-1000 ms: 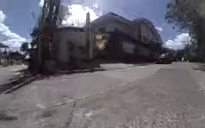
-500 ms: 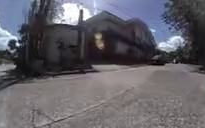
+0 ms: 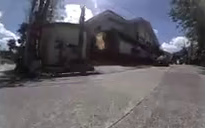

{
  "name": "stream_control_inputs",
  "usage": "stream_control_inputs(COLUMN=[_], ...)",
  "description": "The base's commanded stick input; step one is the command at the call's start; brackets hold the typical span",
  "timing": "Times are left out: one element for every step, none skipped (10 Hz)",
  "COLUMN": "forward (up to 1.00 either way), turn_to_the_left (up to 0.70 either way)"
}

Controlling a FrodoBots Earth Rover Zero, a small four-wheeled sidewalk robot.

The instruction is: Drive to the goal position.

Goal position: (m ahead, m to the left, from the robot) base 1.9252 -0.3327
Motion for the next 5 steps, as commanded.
stream_control_inputs(forward=[1.0,1.0,1.0,1.0,1.0], turn_to_the_left=[-0.3,-0.37,-0.4,-0.4,-0.4])
